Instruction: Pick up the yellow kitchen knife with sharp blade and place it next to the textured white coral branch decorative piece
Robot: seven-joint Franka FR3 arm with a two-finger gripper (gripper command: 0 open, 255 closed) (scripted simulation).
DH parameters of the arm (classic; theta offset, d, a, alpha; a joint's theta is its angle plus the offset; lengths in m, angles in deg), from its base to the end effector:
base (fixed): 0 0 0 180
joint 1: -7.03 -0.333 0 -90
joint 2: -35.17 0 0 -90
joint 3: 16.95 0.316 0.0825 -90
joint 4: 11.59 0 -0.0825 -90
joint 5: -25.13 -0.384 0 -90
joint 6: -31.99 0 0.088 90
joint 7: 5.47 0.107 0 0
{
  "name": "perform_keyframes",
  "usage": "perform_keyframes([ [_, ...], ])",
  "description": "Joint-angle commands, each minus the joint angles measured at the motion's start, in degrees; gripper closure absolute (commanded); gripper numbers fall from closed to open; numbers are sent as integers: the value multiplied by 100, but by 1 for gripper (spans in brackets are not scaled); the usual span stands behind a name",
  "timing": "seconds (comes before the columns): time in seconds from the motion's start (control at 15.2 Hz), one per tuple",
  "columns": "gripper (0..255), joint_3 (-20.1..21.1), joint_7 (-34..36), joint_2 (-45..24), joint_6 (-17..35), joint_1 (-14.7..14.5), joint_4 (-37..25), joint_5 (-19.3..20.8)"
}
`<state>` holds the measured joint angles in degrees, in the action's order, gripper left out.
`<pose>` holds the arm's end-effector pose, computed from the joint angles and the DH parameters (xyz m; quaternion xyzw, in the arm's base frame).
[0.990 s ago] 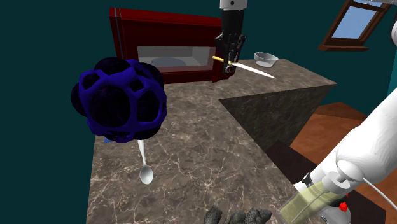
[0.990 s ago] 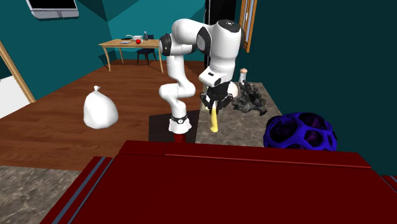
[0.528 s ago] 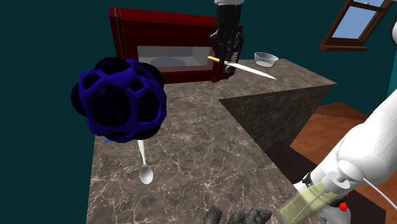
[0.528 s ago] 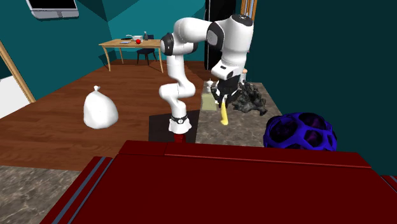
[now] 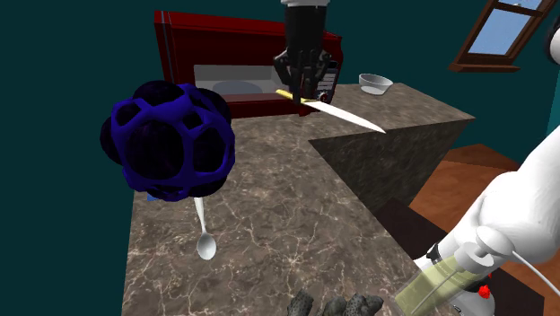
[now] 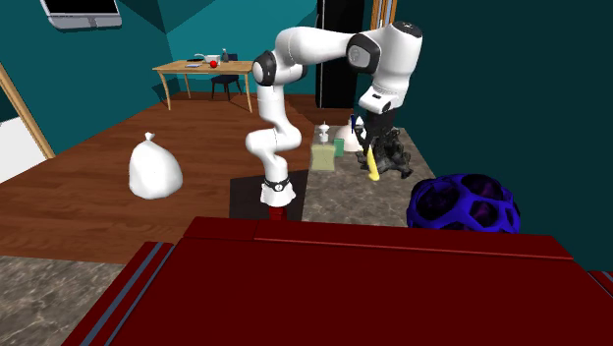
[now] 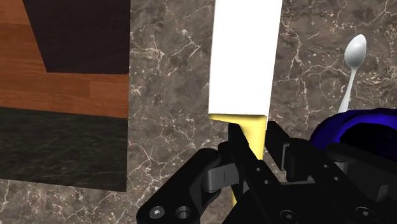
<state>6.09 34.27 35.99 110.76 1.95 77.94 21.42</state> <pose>0.4617 0.2575 0.6203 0.9910 -0.0976 -0.0887 0.0243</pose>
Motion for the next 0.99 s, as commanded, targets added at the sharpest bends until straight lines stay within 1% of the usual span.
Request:
perform_keyframes([
  [0.0, 255, 141, 294, -31, 0, -137, -45, -37],
  [0.4, 255, 590, 1229, -407, 10, -613, -441, -13],
  [0.73, 255, 926, 2016, -911, -27, -1085, -977, 153],
  [0.92, 255, 909, 1962, -817, 234, -1050, -632, 110],
])
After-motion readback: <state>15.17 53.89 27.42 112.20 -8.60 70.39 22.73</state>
